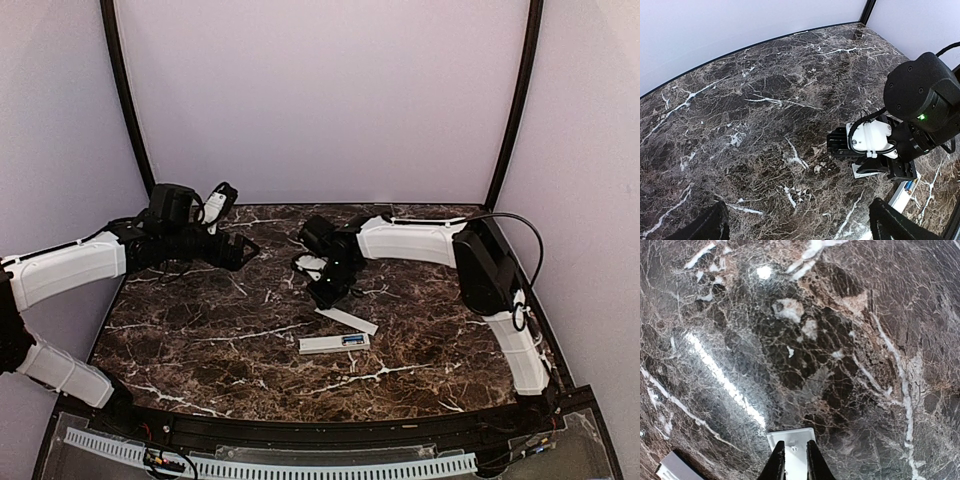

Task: Load the batteries into the remote control
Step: Pick up the battery cover at the center of the board.

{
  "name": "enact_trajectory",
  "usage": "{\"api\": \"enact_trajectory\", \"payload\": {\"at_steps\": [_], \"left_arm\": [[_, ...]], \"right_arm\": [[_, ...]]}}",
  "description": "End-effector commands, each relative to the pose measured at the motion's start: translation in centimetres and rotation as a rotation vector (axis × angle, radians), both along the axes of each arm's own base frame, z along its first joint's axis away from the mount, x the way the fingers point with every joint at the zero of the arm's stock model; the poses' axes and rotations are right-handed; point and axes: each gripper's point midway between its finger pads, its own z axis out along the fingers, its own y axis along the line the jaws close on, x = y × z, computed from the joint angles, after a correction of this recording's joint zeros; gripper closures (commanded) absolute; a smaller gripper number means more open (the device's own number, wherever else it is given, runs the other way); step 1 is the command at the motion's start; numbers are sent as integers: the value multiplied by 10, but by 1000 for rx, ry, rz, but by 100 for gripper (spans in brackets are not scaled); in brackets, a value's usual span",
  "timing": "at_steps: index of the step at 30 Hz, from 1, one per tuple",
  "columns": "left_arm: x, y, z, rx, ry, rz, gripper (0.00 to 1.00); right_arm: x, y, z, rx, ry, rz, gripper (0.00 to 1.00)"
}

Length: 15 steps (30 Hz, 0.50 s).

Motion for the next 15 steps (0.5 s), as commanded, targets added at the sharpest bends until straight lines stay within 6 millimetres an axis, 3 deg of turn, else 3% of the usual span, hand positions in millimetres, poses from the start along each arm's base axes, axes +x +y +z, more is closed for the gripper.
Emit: {"api": "enact_trajectory", "payload": {"at_steps": [1, 5, 15], "left_arm": [[1, 0, 9, -9, -5, -6, 3], [1, 0, 9, -10, -4, -8, 3], [1, 0, 10, -11, -4, -9, 3]], "right_arm": [[-4, 9, -8, -20, -10, 24, 86], [-11, 5, -17, -70, -6, 39, 87], [-15, -7, -17, -115, -10, 40, 89]]}}
